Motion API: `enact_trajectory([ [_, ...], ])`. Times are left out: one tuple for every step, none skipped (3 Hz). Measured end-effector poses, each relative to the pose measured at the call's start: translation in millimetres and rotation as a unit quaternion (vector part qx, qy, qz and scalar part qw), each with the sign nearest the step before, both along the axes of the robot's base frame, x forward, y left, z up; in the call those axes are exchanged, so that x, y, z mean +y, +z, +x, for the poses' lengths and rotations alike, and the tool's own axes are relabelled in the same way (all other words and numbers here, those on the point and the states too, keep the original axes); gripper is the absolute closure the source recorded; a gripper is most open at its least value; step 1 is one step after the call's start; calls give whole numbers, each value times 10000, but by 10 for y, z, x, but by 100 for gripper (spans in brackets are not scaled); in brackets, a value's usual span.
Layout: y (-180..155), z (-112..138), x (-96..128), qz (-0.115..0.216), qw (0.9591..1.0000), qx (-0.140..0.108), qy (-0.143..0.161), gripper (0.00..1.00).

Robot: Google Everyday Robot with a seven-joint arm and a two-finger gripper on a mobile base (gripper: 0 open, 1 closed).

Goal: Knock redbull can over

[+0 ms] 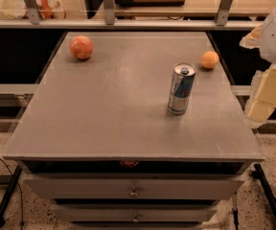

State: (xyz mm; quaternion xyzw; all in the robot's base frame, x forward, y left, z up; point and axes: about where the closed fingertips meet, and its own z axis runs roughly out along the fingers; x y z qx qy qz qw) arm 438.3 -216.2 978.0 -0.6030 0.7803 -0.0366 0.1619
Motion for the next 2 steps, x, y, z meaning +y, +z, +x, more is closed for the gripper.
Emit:
enact_trajectory([
  [0,0,0,0,10000,-1,0,0],
  [-43,132,25,307,9994,32,171,0],
])
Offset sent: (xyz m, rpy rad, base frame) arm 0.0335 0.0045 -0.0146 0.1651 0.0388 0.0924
